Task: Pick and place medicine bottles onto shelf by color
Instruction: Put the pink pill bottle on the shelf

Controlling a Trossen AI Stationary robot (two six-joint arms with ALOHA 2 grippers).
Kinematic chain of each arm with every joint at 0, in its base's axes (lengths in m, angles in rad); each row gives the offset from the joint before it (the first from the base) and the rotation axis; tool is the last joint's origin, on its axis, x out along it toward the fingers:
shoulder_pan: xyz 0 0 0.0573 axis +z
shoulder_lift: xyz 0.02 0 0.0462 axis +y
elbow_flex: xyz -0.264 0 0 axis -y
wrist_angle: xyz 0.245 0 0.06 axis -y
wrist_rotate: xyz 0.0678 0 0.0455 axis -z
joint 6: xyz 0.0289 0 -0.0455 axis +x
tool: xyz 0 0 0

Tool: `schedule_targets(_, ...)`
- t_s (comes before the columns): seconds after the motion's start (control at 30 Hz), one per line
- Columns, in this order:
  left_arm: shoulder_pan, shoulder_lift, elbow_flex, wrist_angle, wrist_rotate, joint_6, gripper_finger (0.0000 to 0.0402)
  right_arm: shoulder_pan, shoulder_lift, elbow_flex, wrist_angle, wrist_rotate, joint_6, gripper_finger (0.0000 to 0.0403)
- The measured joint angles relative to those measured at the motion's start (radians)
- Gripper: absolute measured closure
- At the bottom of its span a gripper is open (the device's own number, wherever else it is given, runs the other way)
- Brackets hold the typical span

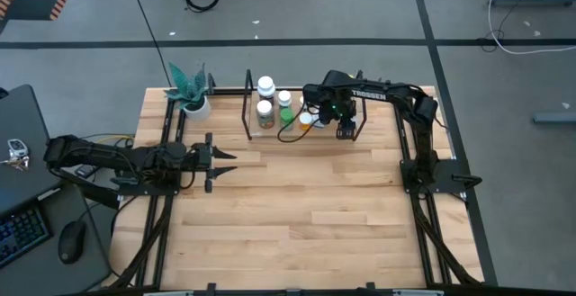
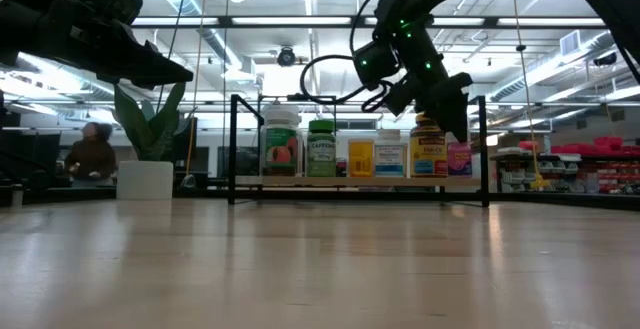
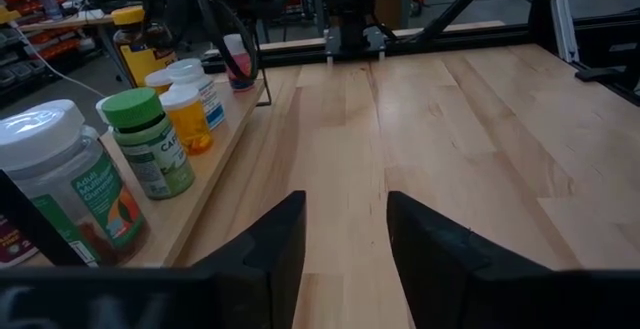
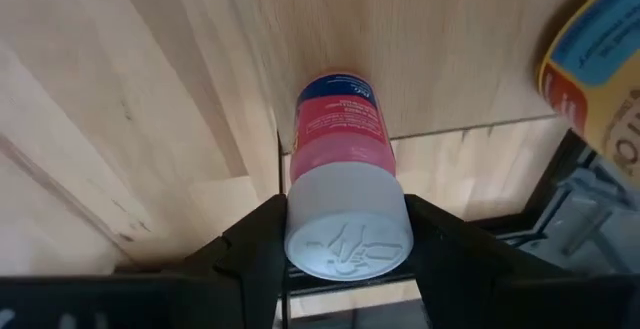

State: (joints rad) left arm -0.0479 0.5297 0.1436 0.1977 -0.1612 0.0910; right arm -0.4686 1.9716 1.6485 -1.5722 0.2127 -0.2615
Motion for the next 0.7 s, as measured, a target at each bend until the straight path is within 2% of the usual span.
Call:
schedule_targets(0.37,0.0,0.0,0.0,0.0,0.0,0.0,0.0249,0.001,-0.005,0.0,0.039,-0.003,-0.033,0.0203)
schedule_targets(0.7,0.0,0.0,0.0,0.0,0.0,0.0,0.0257,0.001,-0.001,-0.001,0.056,-0.011,-0.008,0.0136)
